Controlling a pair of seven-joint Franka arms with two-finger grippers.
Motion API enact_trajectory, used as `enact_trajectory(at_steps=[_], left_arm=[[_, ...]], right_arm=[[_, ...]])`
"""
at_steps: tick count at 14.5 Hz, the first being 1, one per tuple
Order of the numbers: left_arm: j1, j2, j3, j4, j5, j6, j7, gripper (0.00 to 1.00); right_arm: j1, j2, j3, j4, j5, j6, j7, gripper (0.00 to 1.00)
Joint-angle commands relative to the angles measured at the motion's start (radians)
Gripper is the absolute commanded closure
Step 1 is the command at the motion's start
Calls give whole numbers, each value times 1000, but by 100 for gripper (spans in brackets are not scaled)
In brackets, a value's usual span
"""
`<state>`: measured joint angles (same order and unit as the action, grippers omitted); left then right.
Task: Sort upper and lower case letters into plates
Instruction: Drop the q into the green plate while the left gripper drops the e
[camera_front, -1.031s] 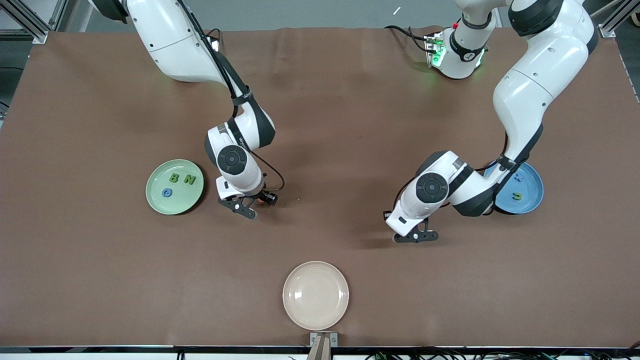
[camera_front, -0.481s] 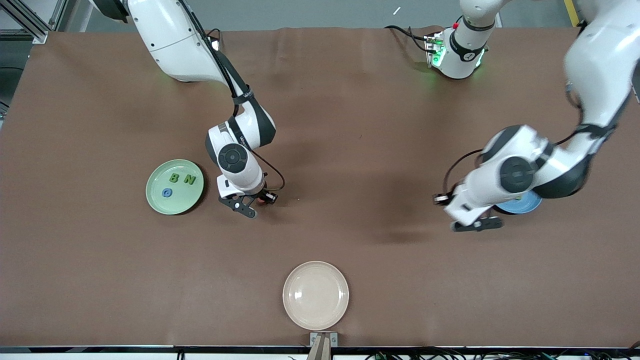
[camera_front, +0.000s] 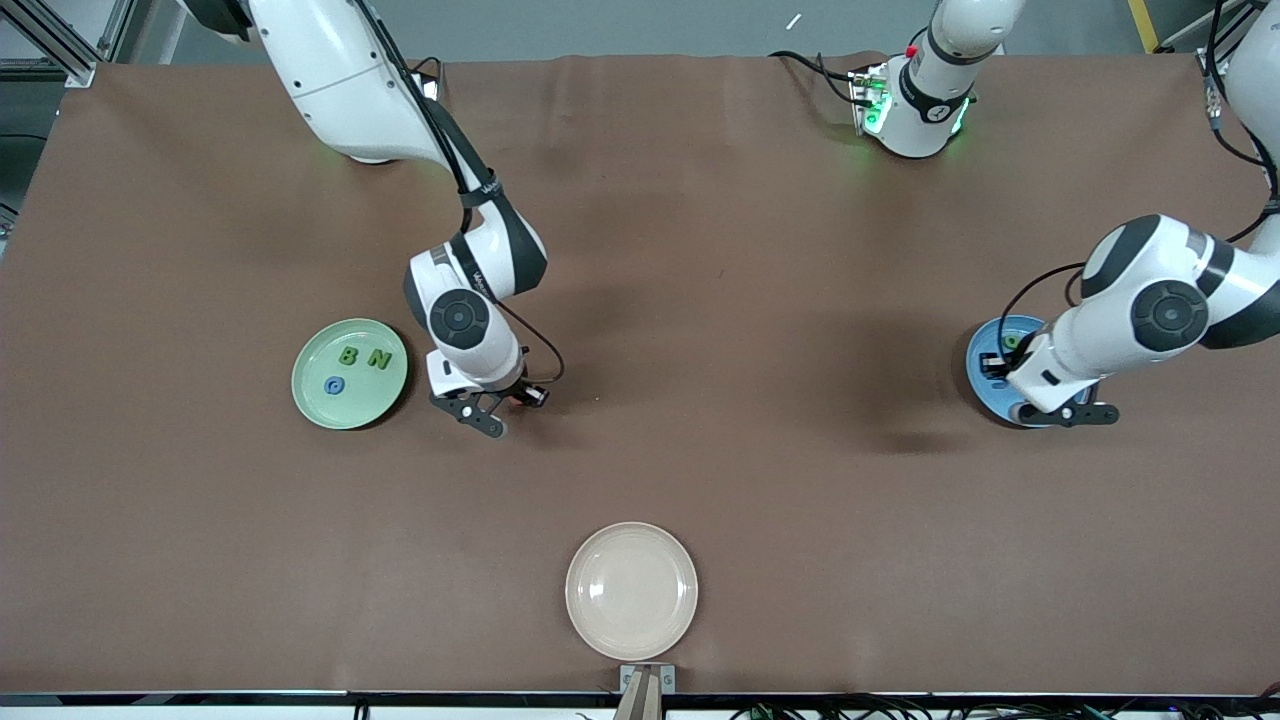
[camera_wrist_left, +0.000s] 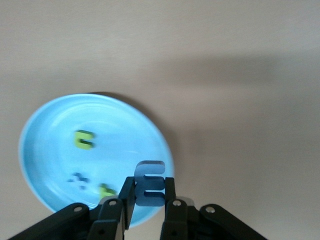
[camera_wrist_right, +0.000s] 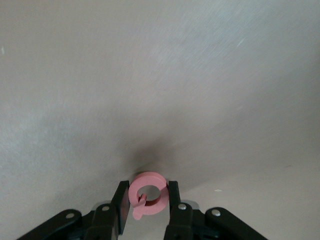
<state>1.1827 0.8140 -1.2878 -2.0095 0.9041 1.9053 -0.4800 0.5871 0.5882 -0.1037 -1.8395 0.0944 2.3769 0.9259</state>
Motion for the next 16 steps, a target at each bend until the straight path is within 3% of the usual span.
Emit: enact_trajectory(at_steps=[1,3,7,14,15,16], left_arm=[[49,8,22,-29,68,52,66,92],[37,13,67,-26,107,98,66,92],[-76,24,220,-20,151,202,34,92],[-112,27,248,-28,151,204,-11,91],[-110,25,249,-28,151,204,1,84],[-107,22,248,-26,151,204,6,59]], right_arm=[[-72,-115,7,-33,-1,-97,-102,100],[-108,-151,7,-58,-1,-125,-171,100],[-206,-217,7,-142,-1,-119,-350,100],[-358,-229,7,-237,-2,-56,-607,100],[-363,-229,6,-269,-2,-15,-621,100],[-368,-226,7,-299,-2,33,-634,100]])
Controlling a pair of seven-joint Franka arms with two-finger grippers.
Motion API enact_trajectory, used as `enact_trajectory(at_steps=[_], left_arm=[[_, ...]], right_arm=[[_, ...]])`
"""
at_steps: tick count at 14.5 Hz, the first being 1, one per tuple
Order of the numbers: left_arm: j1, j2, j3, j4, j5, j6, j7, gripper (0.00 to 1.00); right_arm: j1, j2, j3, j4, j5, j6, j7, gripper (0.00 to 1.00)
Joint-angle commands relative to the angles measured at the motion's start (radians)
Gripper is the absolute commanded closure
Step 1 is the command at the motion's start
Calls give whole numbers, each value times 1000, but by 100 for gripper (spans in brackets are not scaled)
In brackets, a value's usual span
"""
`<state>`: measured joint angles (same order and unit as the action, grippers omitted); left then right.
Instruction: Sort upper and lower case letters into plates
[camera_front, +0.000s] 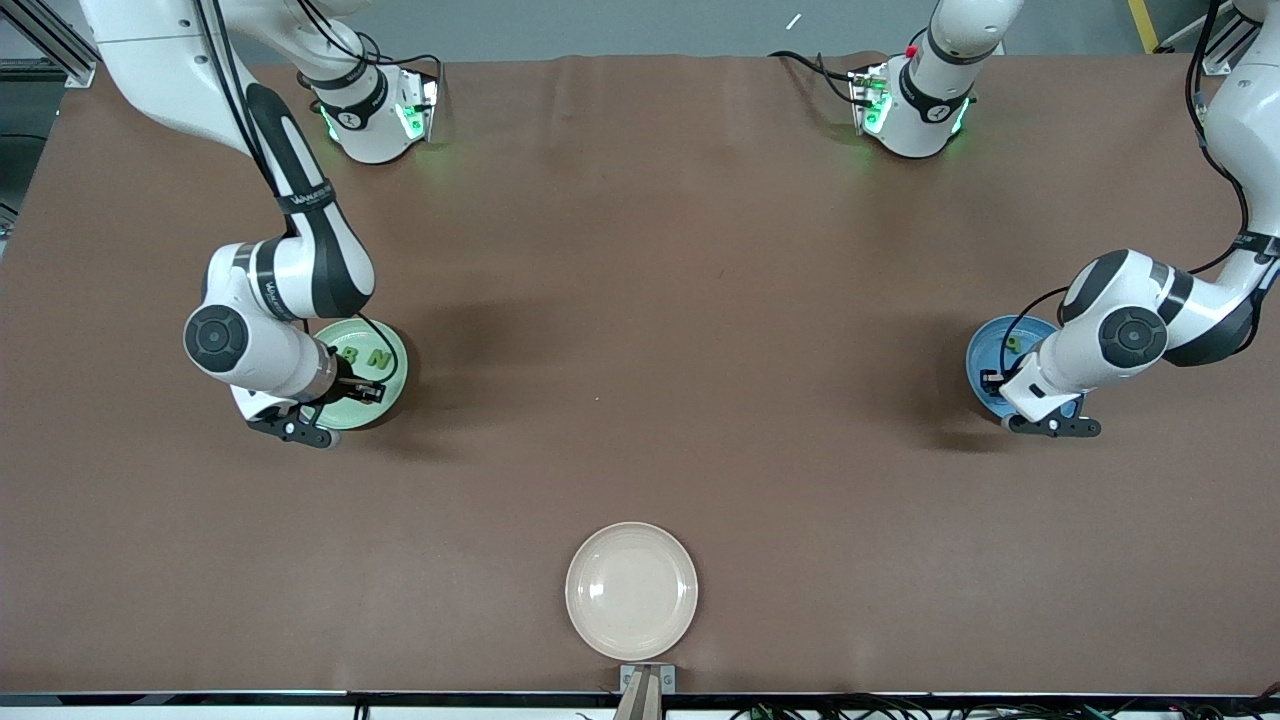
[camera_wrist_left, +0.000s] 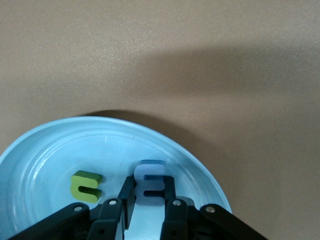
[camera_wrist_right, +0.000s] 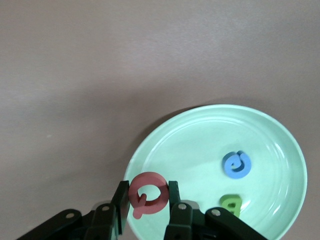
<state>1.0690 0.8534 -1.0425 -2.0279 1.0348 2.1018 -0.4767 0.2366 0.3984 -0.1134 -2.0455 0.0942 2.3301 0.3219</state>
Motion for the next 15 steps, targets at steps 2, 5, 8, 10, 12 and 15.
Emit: enact_trajectory(at_steps=[2,5,8,10,12,15], left_arm=[[17,-39,-5,-9,18,0,36,8],[156,-43,-150,-9,-24,-80,116,1],[302,-43,-339,3,-120,-263,197,1],[379,-43,-442,15,-163,-331,199,1],[405,-42,-491,40,-193,-381,198,1],[404,-40,-498,54,-205,-388,187,1]], right_arm=[[-33,-29,17,-128,-2,139,-49,100],[-43,-26,17,-142,-2,163,-52,99],[-48,-21,17,-142,-2,169,-52,99],[-51,-4,17,-140,-2,170,-52,98],[-56,10,18,-137,-2,170,-52,98],[-57,28,18,-131,-2,169,-50,93]])
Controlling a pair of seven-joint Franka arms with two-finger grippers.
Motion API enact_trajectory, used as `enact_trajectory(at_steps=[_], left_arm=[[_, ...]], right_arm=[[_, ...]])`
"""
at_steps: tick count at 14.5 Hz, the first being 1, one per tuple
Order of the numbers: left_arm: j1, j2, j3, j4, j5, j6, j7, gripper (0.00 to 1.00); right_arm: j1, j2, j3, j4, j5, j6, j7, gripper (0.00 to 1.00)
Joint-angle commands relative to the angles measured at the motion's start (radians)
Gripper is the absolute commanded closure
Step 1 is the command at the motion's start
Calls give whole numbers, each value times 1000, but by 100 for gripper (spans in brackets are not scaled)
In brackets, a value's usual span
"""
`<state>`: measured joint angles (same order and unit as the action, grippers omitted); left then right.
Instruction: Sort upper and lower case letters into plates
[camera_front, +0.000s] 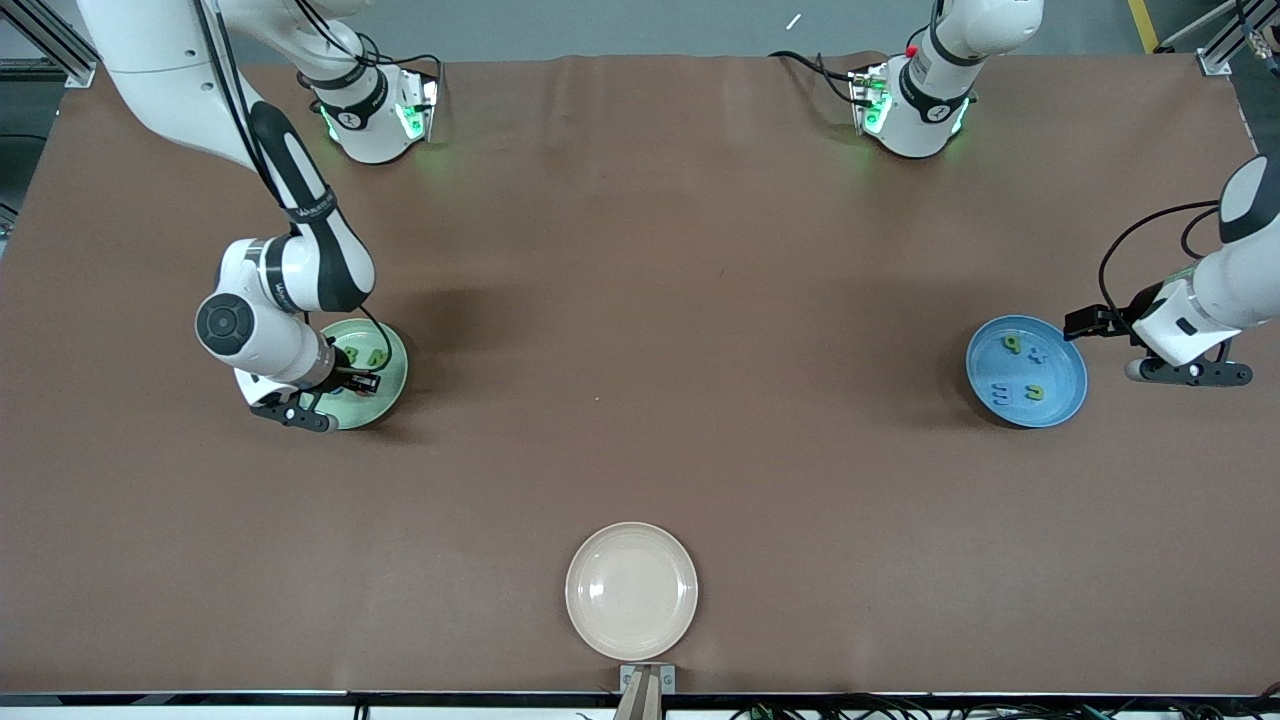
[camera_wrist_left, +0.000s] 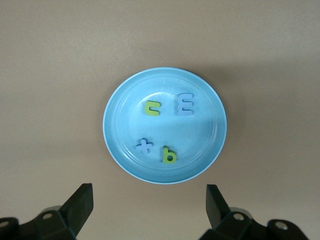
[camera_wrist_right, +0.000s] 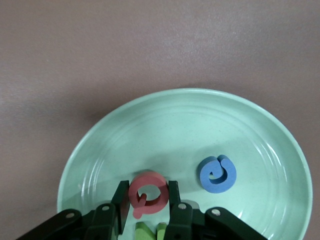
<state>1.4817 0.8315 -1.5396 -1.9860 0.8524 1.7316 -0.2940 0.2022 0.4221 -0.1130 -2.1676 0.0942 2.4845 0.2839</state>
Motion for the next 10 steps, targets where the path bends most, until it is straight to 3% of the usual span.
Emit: enact_trajectory(at_steps=[1,2,3,5,7,10], left_arm=[[-9,-17,-7,12,-23,-18,-5,1],[-11,-17,-7,13,-23,-17,-8,1],[-11,-15,-7,13,-23,-14,-7,1],[-14,-21,4,21,-23,-4,13,1],[-36,-67,42,33,-51,3,18,1],[-112,-314,195,38,-273,123,164,1]], right_arm=[[-23,4,18,-8,-2,13,-12,74],[-23,4,18,-6,-2,11,-12,32],[-23,3,18,-4,-2,5,-12,0],[-23,-9,18,15,-2,-28,-15,0],[-26,-32,16,81,-2,-167,-55,0],[-69,-75,15,219,-13,-420,-142,0]])
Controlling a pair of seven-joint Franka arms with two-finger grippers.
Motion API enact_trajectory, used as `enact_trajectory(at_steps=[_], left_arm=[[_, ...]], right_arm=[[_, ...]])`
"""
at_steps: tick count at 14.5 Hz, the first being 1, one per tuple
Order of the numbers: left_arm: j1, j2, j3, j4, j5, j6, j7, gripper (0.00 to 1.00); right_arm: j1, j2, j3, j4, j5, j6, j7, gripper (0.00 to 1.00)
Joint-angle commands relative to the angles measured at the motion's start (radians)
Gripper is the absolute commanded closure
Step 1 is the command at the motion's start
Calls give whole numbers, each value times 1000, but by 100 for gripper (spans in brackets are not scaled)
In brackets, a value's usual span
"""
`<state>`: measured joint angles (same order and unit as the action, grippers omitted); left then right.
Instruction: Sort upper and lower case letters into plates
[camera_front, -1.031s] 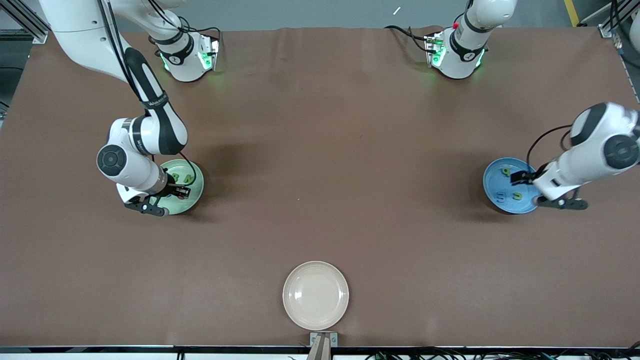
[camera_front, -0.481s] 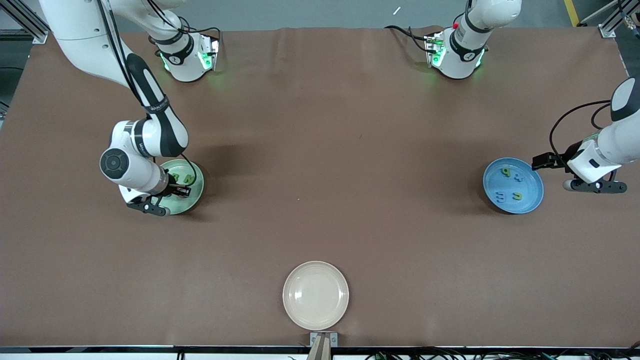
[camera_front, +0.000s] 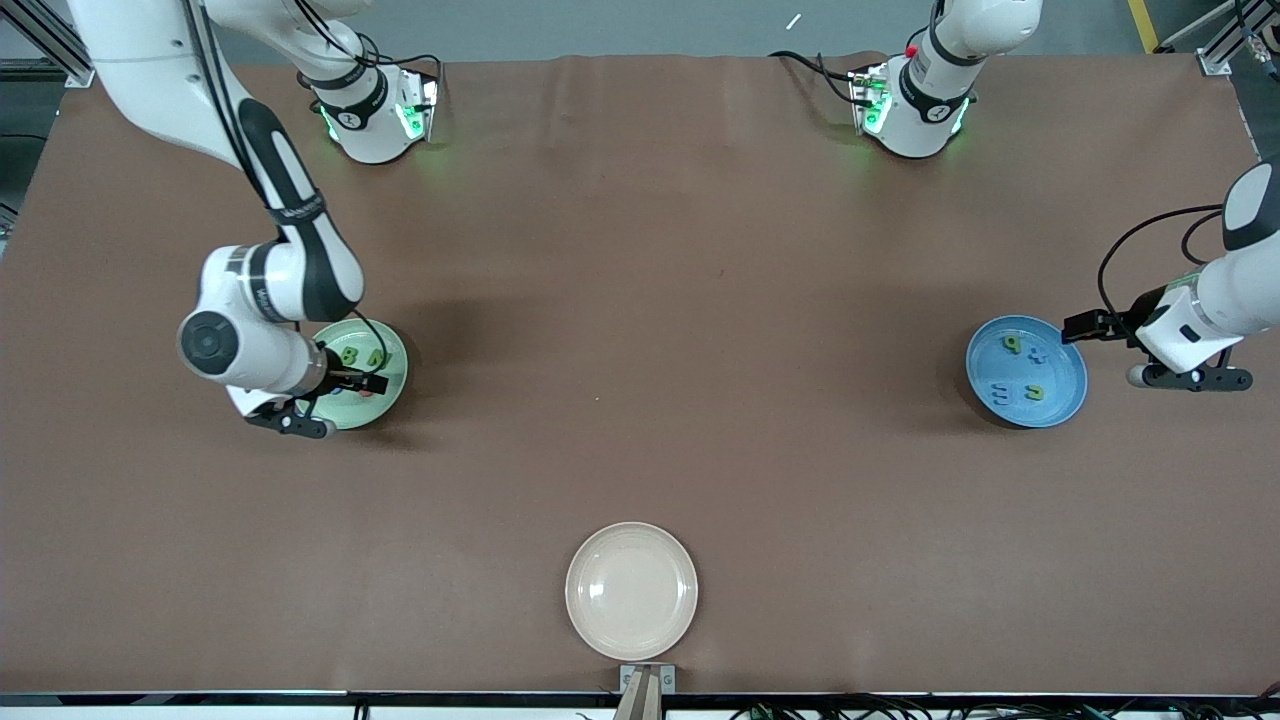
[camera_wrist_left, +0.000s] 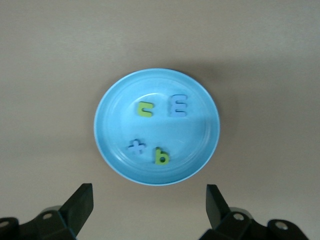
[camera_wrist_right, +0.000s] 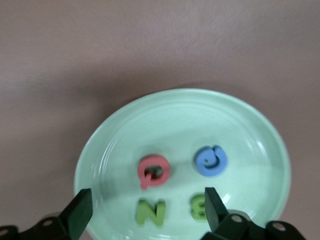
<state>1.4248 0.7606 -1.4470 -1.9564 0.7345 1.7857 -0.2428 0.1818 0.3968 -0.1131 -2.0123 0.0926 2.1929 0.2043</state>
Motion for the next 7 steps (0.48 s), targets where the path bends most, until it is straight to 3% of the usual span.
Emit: enact_trajectory(at_steps=[1,4,7], left_arm=[[-93,-316,175,11,-261,87,191,1],[-246,-458,356,48,-438,86,301,1],[-507,-588,622,62,-594,86,344,1]], right_arm=[[-59,-64,10,99,-13,-192,-94,0],[-117,-84,4,234,-39,-387,-182,0],[-162,-84,6,413,-89,-540,-273,0]])
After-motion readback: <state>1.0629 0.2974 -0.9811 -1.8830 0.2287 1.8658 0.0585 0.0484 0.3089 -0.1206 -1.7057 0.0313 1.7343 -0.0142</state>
